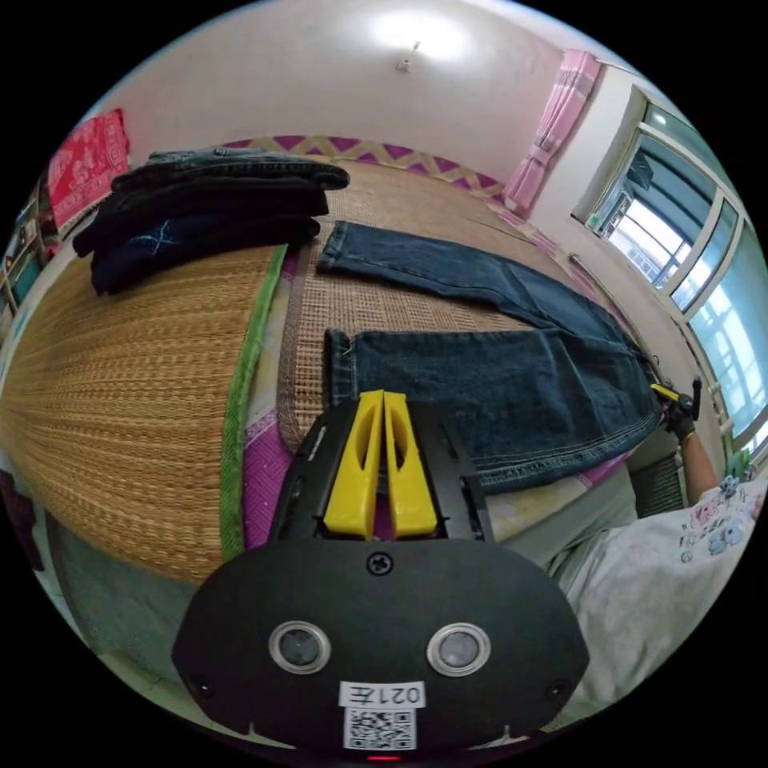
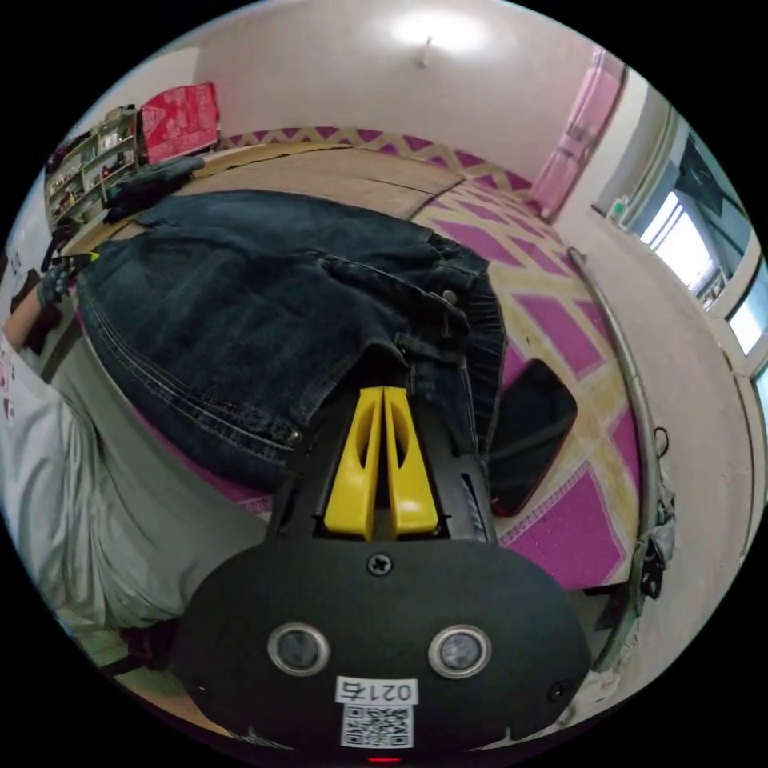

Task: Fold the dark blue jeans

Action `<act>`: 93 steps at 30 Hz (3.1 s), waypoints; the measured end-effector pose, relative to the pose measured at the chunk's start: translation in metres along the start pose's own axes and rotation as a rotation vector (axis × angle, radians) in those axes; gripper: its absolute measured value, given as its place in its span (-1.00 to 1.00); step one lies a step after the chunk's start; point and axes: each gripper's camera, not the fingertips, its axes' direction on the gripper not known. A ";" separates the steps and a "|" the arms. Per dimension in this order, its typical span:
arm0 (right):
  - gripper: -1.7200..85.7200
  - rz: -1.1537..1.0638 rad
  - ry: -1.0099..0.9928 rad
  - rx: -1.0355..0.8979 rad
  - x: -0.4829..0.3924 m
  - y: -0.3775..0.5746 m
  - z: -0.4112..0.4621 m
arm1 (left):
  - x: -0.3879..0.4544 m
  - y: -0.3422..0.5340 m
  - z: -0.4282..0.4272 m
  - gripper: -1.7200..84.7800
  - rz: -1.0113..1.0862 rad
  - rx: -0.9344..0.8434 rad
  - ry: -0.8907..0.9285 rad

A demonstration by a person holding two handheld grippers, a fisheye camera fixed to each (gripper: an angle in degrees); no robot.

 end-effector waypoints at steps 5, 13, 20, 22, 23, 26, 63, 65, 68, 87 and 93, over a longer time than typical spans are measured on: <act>-0.98 0.075 -0.035 -0.196 0.007 -0.019 -0.005 | -0.005 -0.012 -0.002 -0.98 0.041 -0.033 -0.108; -0.98 0.239 0.028 0.026 0.061 -0.073 0.010 | -0.009 -0.034 0.005 -0.98 0.120 -0.087 -0.165; -0.98 0.352 0.064 -0.294 0.106 -0.096 0.072 | -0.020 -0.027 -0.006 -0.98 0.076 -0.104 -0.163; -0.98 0.348 0.094 -0.251 0.102 -0.091 0.054 | -0.023 -0.017 -0.012 -0.98 0.065 -0.090 -0.168; -0.98 0.349 0.097 -0.228 0.101 -0.087 0.051 | -0.025 -0.012 -0.016 -0.98 0.057 -0.081 -0.170; -0.98 0.356 0.090 -0.273 0.096 -0.065 0.061 | -0.028 0.000 -0.026 -0.98 0.060 -0.061 -0.175; -0.79 1.144 -0.480 0.293 0.075 0.290 -0.042 | -0.146 0.123 -0.101 -0.76 -0.581 0.235 0.348; -0.77 1.174 -0.556 0.323 0.082 0.294 -0.036 | -0.148 0.119 -0.099 -0.76 -0.582 0.232 0.347; -0.73 1.189 -0.662 0.361 0.091 0.294 -0.028 | -0.151 0.112 -0.096 -0.76 -0.586 0.221 0.364; -0.95 0.993 -0.752 0.460 0.165 0.125 -0.062 | -0.148 -0.058 -0.106 -0.98 -0.349 0.247 0.452; -0.91 1.006 -0.693 0.324 0.211 -0.022 0.013 | -0.150 -0.198 -0.041 -0.98 -0.375 0.111 0.363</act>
